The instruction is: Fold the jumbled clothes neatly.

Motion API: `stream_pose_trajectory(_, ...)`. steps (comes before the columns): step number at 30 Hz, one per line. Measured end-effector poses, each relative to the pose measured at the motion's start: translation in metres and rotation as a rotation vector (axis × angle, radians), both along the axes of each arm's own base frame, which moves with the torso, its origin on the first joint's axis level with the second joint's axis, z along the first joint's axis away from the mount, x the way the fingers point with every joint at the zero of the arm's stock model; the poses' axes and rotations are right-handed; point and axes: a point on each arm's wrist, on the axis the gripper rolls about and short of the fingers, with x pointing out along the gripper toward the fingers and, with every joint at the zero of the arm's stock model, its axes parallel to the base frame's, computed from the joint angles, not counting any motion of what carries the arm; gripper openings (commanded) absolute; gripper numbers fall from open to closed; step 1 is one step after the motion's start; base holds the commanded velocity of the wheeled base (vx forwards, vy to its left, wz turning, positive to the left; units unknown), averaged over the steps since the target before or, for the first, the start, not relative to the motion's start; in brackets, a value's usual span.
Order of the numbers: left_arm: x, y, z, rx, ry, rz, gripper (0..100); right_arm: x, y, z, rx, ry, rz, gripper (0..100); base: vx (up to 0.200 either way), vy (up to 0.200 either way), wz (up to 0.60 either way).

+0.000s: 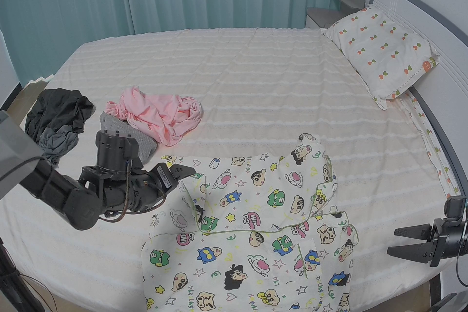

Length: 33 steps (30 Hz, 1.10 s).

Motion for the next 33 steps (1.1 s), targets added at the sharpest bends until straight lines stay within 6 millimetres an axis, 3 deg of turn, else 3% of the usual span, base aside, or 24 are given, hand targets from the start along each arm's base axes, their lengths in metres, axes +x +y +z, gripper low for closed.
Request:
stream_pose_trajectory(9, 0.038, -0.001, -0.035, 0.102, -0.004, -0.048, 100, -0.007, 0.0, 0.005, 0.0, -0.05, 0.001, 100, 0.0, 0.0, 0.0)
stream_pose_trajectory(33, 0.096, -0.019, -0.061, 0.107, -0.073, -0.016, 100, -0.011, 0.001, 0.005, 0.0, -0.06, 0.007, 100, 0.0, 0.0, 0.0)
